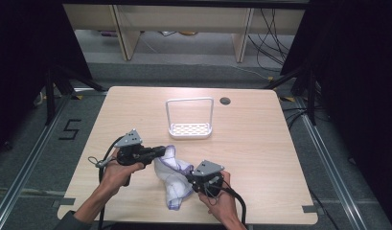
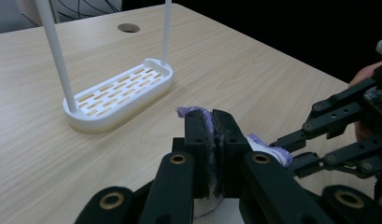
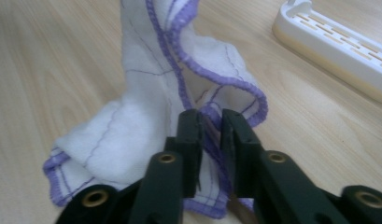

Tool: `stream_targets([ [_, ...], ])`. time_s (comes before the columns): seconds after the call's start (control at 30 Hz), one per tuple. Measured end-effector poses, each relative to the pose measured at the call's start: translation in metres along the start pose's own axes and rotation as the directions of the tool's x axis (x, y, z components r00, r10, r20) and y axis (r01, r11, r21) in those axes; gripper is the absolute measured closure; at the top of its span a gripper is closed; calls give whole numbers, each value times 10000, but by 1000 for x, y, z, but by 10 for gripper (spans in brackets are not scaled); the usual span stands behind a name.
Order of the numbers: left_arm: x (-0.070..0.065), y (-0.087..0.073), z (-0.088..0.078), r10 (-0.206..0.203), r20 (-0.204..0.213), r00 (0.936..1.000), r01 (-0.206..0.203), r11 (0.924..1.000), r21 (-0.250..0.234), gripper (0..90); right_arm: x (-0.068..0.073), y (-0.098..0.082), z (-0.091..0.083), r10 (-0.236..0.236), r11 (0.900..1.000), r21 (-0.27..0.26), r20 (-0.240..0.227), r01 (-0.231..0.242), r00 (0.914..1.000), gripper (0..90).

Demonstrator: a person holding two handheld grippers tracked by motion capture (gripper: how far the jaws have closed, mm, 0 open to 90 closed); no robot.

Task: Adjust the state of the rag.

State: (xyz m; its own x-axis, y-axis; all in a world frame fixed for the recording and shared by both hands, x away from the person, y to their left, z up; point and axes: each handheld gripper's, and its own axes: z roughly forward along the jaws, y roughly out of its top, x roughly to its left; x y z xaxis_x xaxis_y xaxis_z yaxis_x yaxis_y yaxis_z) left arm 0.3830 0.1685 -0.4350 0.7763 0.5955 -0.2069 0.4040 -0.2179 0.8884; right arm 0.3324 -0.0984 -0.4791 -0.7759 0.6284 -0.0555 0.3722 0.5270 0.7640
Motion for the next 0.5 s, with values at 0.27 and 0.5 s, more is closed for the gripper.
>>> stream_targets([
  [0.27, 10, -1, -7, -316, -197, 9993, 313, 9994, -147, 849, -17, 2, -8, 148, 9995, -271, -263, -155, 9995, 900],
  [0.5, 14, -3, -7, -469, -166, 9988, 467, 9988, -126, 849, -26, 3, -11, 629, 9962, -586, -346, -649, 9974, 787],
])
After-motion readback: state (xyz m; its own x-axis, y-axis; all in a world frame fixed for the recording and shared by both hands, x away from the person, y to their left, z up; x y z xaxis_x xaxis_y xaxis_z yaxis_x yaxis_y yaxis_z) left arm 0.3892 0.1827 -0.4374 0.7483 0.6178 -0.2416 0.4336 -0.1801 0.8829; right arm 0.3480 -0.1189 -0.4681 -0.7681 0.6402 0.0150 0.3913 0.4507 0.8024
